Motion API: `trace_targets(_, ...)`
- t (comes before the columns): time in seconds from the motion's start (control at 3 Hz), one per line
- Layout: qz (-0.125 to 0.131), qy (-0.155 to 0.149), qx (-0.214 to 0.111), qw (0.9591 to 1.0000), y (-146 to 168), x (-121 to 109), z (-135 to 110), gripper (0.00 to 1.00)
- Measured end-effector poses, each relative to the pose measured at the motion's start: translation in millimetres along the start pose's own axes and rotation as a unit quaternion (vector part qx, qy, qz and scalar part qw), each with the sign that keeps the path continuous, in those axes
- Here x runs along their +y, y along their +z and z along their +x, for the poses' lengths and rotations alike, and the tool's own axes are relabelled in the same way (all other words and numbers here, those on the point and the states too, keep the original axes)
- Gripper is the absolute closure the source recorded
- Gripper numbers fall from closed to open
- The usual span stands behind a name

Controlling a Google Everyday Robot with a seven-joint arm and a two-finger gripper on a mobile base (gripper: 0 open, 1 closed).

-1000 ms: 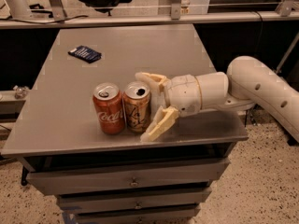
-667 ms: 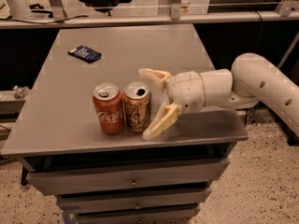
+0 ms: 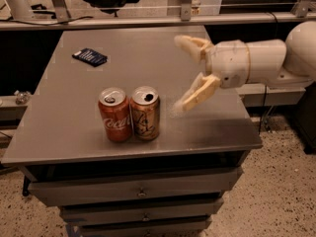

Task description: Move orange can near coke can

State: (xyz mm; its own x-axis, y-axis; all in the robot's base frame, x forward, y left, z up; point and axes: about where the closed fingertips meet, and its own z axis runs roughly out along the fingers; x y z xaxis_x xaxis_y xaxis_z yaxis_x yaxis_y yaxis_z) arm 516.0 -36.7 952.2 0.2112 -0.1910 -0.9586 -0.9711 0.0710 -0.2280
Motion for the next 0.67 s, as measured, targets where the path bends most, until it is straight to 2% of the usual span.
trace_targets(0.33, 0.051, -0.036, 0.008, 0.9980, -43.1, -40.3, -40.5, 0.00)
trace_targets(0.67, 0.051, -0.036, 0.008, 0.9980, -43.0, -40.3, -40.5, 0.00)
